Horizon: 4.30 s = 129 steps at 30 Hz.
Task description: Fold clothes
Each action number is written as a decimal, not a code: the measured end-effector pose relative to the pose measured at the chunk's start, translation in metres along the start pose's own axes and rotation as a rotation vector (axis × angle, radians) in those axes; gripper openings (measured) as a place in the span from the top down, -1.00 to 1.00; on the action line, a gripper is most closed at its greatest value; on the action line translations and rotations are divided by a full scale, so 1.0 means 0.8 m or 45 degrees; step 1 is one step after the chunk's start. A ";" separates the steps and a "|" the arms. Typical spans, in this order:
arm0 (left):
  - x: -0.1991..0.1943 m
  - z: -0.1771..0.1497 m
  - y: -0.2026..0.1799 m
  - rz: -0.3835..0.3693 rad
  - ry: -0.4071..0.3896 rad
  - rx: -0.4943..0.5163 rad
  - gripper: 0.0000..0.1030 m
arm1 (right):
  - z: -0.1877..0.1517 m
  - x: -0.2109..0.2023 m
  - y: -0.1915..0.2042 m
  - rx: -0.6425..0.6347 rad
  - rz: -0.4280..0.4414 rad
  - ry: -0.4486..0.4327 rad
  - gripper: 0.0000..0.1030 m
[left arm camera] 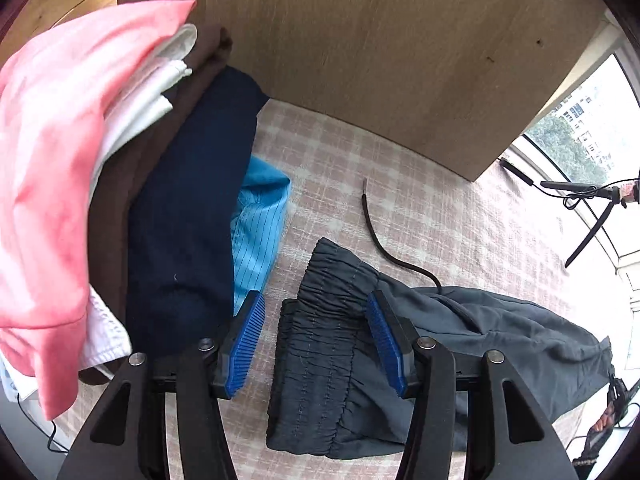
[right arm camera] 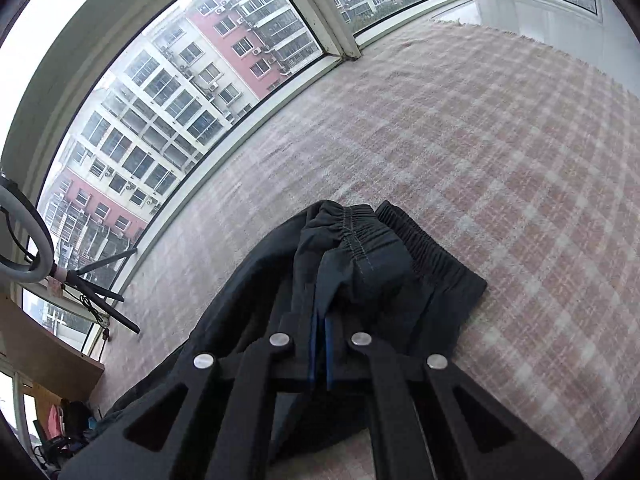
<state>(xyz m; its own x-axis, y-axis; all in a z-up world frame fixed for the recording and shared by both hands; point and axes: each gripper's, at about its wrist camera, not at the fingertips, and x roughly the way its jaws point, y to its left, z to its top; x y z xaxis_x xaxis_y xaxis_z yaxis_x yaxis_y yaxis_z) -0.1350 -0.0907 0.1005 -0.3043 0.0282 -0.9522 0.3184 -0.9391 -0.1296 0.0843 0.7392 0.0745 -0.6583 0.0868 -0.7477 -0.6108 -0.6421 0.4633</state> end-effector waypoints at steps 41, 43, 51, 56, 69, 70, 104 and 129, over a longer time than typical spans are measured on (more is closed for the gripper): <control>0.035 -0.020 -0.050 -0.237 -0.017 0.706 0.89 | -0.317 0.129 0.459 -2.063 0.380 0.521 0.93; 0.015 -0.030 -0.049 -0.232 -0.061 0.712 0.91 | -0.311 0.119 0.459 -2.040 0.397 0.487 0.94; 0.037 -0.029 -0.035 -0.154 -0.054 0.672 0.15 | -0.319 0.105 0.450 -2.061 0.372 0.458 0.94; 0.064 -0.026 -0.031 -0.163 -0.024 0.651 0.06 | -0.320 0.108 0.449 -2.057 0.349 0.443 0.94; -0.054 -0.106 -0.023 -0.149 -0.203 0.645 0.90 | -0.313 0.055 0.440 -1.982 0.363 0.323 0.94; -0.071 -0.120 -0.014 -0.148 -0.219 0.618 0.89 | -0.313 0.040 0.435 -1.979 0.375 0.309 0.94; -0.068 -0.102 -0.040 0.006 -0.120 0.482 0.88 | -0.062 -0.027 0.022 -0.199 -0.058 0.023 0.09; 0.009 -0.246 -0.304 -0.156 0.207 0.959 0.55 | 0.068 0.058 -0.025 -0.591 -0.099 0.101 0.85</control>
<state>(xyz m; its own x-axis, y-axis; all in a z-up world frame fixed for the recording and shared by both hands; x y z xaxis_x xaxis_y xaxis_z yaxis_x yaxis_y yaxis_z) -0.0380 0.2055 0.0706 -0.1440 0.1418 -0.9794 -0.4223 -0.9038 -0.0688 0.0422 0.7979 0.0565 -0.5718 0.1011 -0.8141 -0.3841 -0.9099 0.1568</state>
